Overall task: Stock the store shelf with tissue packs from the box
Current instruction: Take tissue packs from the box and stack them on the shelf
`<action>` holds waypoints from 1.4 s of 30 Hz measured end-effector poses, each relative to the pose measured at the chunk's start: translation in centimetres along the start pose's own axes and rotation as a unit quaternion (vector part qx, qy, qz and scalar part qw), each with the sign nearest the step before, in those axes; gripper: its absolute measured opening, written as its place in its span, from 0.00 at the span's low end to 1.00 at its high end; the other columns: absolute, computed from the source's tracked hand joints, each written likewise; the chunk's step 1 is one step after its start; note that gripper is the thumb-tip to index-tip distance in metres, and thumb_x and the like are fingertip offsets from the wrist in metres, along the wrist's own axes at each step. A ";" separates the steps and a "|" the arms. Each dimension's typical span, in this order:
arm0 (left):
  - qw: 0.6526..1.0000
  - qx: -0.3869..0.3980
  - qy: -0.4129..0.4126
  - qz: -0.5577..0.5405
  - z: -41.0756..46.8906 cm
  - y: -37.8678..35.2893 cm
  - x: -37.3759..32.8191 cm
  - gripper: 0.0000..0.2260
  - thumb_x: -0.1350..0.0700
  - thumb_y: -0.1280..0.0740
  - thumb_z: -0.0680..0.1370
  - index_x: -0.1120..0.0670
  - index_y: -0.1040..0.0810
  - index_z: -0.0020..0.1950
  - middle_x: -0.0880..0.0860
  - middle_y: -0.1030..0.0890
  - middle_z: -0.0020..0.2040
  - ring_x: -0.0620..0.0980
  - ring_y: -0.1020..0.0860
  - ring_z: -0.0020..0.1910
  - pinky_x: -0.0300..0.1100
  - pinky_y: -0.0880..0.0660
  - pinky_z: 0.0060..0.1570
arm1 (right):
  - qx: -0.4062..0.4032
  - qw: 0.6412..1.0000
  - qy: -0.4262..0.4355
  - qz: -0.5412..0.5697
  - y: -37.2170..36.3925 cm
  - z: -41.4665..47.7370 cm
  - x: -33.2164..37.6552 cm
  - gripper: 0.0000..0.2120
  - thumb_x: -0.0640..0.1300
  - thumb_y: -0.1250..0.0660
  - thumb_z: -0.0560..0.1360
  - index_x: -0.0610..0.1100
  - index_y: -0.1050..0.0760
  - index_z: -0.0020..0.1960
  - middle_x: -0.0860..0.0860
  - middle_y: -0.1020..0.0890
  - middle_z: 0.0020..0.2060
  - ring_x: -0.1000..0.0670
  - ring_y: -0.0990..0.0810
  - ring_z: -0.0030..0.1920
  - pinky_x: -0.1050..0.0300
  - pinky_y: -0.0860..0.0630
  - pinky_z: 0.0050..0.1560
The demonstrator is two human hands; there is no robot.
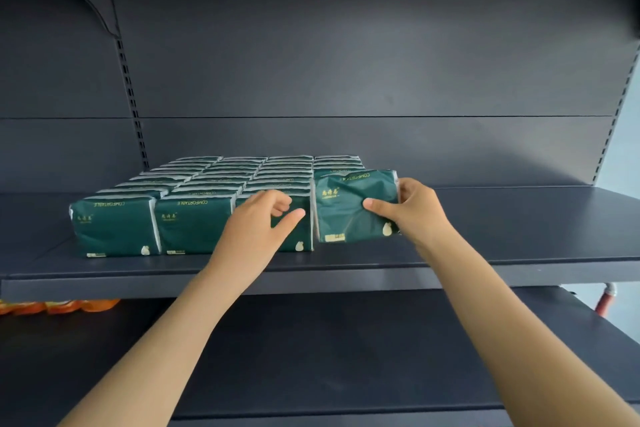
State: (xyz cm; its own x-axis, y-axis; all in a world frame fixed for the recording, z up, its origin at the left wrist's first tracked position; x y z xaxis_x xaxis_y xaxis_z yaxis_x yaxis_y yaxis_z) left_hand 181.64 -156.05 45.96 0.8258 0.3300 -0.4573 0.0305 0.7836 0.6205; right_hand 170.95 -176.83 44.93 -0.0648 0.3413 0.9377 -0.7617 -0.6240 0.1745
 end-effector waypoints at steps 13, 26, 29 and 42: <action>0.908 0.016 -0.152 0.390 4.8 -4.8 2.7 0.30 0.38 0.50 0.76 0.61 0.20 0.48 0.56 0.18 0.43 0.56 0.19 0.44 0.47 0.21 0.47 | -0.066 0.986 -0.037 -0.151 -3.3 10.0 -5.0 0.22 0.46 0.28 0.72 0.39 0.31 0.60 0.46 0.23 0.53 0.48 0.27 0.46 0.53 0.27 0.46; 0.915 0.044 -0.138 0.377 5.0 -5.9 3.6 0.28 0.39 0.50 0.76 0.60 0.20 0.47 0.56 0.19 0.41 0.55 0.20 0.41 0.47 0.22 0.45 | -0.059 0.970 -0.006 -0.236 -5.7 12.5 -6.4 0.22 0.51 0.29 0.72 0.41 0.31 0.61 0.45 0.23 0.56 0.42 0.24 0.58 0.49 0.25 0.55; 0.918 0.056 -0.134 0.369 5.0 -5.5 3.3 0.29 0.39 0.52 0.76 0.59 0.21 0.47 0.55 0.19 0.42 0.55 0.20 0.41 0.47 0.22 0.45 | -0.034 0.962 -0.028 -0.270 -5.4 12.4 -6.0 0.27 0.53 0.30 0.72 0.39 0.33 0.64 0.43 0.26 0.60 0.41 0.28 0.61 0.51 0.29 0.56; 0.909 0.121 -0.094 0.387 4.5 -0.5 -0.5 0.27 0.40 0.49 0.80 0.61 0.33 0.66 0.59 0.28 0.63 0.57 0.28 0.61 0.50 0.30 0.59 | 0.046 0.883 0.011 -0.467 0.2 2.2 2.6 0.24 0.56 0.41 0.79 0.34 0.32 0.57 0.38 0.24 0.56 0.41 0.27 0.48 0.53 0.31 0.44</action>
State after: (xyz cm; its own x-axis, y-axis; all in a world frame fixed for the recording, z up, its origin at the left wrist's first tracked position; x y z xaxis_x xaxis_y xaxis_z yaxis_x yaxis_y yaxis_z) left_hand 183.71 -159.01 48.75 0.7339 0.6194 0.2786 -0.4966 0.2097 0.8422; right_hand 172.01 -177.63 48.04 0.5517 0.7496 0.3658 -0.4340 -0.1166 0.8933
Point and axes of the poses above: each hand's wrist, its own z-axis towards the middle knuckle, its own y-axis out of the back of the hand, x = y × z, the point moved 4 cm from there along z, towards the middle knuckle
